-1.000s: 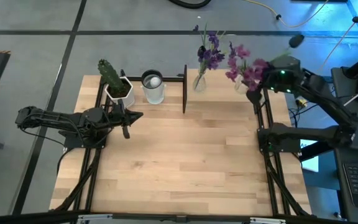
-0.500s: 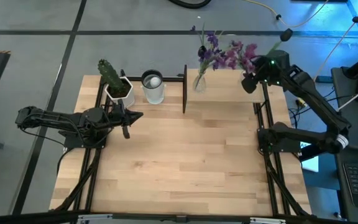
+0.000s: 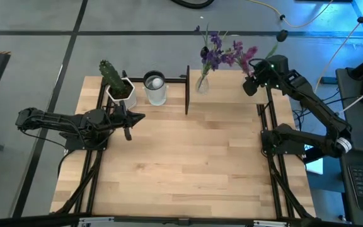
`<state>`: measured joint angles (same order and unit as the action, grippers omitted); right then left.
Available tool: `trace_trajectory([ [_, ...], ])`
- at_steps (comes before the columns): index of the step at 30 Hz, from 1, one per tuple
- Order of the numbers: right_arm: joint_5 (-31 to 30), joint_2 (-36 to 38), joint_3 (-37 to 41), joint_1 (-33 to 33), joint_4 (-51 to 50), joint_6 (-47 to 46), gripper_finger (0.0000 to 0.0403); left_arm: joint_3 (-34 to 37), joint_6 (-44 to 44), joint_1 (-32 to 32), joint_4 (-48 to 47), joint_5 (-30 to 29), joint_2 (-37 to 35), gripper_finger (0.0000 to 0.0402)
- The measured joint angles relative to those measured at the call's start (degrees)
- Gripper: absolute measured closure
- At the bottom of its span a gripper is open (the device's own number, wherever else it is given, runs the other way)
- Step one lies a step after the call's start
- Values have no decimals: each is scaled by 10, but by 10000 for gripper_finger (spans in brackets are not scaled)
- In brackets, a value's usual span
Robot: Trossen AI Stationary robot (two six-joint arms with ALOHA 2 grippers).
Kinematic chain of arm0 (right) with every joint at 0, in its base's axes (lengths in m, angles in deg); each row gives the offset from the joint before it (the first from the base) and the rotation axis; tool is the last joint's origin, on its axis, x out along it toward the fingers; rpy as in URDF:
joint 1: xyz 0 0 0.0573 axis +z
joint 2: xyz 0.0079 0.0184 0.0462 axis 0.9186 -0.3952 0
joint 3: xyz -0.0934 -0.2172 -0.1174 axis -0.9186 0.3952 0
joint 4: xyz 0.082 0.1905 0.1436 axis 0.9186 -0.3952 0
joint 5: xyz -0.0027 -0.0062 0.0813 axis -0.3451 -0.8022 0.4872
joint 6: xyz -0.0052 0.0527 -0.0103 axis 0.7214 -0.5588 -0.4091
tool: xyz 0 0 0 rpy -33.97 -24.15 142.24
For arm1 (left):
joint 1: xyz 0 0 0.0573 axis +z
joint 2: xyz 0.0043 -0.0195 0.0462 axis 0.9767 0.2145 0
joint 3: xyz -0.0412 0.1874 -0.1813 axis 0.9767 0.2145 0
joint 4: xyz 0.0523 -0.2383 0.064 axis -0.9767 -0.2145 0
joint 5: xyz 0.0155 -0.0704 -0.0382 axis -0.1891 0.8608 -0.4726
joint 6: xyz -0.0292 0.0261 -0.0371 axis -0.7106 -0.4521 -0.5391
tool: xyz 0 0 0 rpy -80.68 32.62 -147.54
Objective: Pick and place flowers into a vace then onto a shelf
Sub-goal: Put the transparent vase with the flowers on the shelf
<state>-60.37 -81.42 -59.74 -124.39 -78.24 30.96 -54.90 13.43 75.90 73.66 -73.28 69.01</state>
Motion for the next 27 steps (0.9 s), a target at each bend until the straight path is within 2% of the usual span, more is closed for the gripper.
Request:
trace_trajectory([
  [12, 6, 8, 1, -11, -15, 19, 240, 0, 0, 0, 0, 0, 0, 398],
  [19, 1, 8, 1, -11, -7, -36, 240, 0, 0, 0, 0, -1, 0, 398],
  [27, 1, 8, 0, -11, -18, 6, 240, 0, 0, 0, 0, -2, 0, 398],
])
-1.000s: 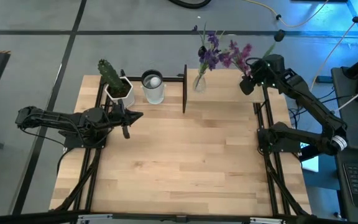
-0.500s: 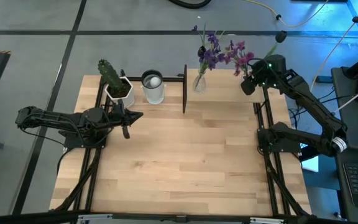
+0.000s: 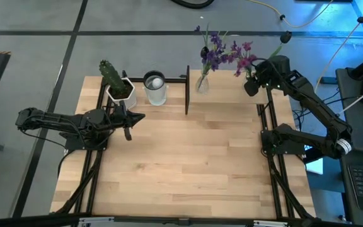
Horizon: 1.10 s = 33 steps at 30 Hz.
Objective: Pick and place flowers into a vace then onto a shelf
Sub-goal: Put the transparent vase with the flowers on the shelf
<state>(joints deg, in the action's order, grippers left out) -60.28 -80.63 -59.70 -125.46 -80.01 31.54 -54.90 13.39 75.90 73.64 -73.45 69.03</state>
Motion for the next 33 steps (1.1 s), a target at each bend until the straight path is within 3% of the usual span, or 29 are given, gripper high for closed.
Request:
trace_trajectory([
  [15, -1, 0, -1, 0, -11, 9, 238, 0, 0, 0, 0, 0, 0, 398],
  [26, -4, 0, 0, 0, -20, 13, 168, 0, 0, 0, 0, 0, 0, 398],
  [33, -3, 0, 0, 0, -24, -6, 151, 0, 0, 0, 0, 0, 0, 398],
])
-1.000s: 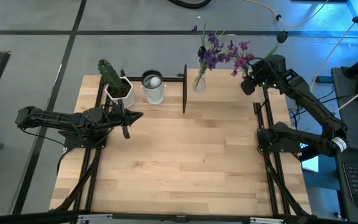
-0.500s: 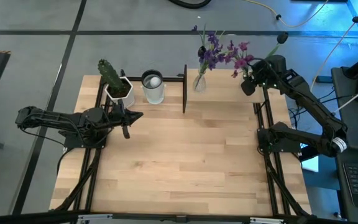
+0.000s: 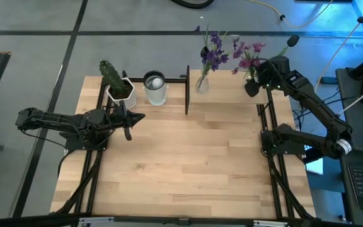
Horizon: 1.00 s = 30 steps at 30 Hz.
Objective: Pick and place flowers into a vace then onto a shelf
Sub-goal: Put the transparent vase with the flowers on the shelf
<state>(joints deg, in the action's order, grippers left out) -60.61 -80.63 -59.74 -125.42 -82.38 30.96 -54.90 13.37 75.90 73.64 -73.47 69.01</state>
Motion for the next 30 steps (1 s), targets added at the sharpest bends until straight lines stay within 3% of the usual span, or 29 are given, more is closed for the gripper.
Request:
trace_trajectory([
  [24, 10, 0, 1, 0, -3, -58, 150, 0, 0, 0, 0, 0, 0, 398],
  [30, -27, 0, 1, 21, -6, -81, 150, 0, 0, 0, -4, 0, 0, 398],
])
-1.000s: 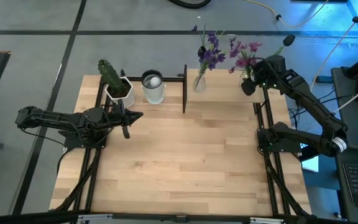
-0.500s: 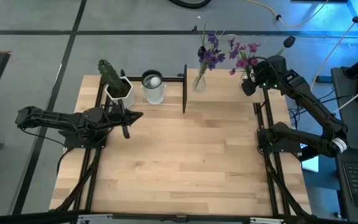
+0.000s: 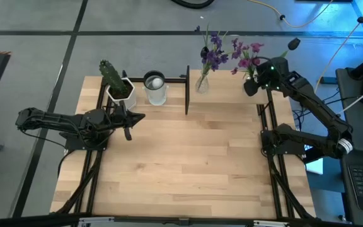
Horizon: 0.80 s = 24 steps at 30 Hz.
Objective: Pick and place flowers into a vace then onto a shelf
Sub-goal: Put the transparent vase with the flowers on the shelf
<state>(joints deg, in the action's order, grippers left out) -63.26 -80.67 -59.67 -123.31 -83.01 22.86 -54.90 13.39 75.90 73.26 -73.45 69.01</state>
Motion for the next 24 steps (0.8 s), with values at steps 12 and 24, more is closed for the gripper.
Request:
trace_trajectory([
  [12, -100, 0, -1, 44, -20, -77, 150, 0, 2, 0, 0, 0, 0, 398],
  [24, -146, -1, -10, 56, -31, -127, 150, 0, 2, 0, -2, 4, 0, 398],
])
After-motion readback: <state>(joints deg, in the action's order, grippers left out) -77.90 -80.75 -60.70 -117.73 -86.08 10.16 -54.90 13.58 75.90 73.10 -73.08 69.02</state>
